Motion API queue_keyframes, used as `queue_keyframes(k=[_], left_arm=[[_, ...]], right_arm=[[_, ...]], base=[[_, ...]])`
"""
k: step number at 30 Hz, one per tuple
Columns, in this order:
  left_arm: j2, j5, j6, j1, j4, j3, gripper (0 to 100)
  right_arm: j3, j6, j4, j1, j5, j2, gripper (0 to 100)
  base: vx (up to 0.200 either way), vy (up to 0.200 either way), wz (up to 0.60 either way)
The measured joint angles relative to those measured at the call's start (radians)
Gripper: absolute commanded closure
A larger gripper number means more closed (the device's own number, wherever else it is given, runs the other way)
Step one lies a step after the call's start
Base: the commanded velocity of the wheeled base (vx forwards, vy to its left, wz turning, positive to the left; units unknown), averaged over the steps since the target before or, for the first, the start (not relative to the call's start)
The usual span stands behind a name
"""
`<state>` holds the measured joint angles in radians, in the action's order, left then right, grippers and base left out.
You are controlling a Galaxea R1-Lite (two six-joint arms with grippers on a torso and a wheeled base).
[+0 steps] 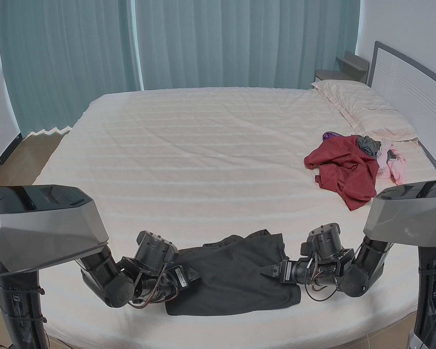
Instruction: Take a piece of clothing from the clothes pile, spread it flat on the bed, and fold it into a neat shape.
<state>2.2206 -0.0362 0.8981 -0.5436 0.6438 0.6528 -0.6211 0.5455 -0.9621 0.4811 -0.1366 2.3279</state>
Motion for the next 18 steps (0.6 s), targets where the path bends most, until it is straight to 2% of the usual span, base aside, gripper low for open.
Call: queue_keyframes(k=[13, 14, 18], left_arm=[[0.054, -0.038, -0.039, -0.003, 0.049, 0.027, 0], [0.056, -0.038, -0.040, -0.004, 0.052, 0.027, 100], [0.057, -0.029, -0.033, -0.005, 0.066, 0.021, 100]], right_arm=[[-0.024, 0.001, -0.006, 0.026, -0.004, 0.028, 0], [-0.025, 0.001, -0.006, 0.026, -0.004, 0.029, 100], [-0.030, 0.005, 0.000, 0.029, -0.005, 0.034, 100]], base=[[0.000, 0.000, 0.00], [0.000, 0.000, 0.00], [0.000, 0.000, 0.00]])
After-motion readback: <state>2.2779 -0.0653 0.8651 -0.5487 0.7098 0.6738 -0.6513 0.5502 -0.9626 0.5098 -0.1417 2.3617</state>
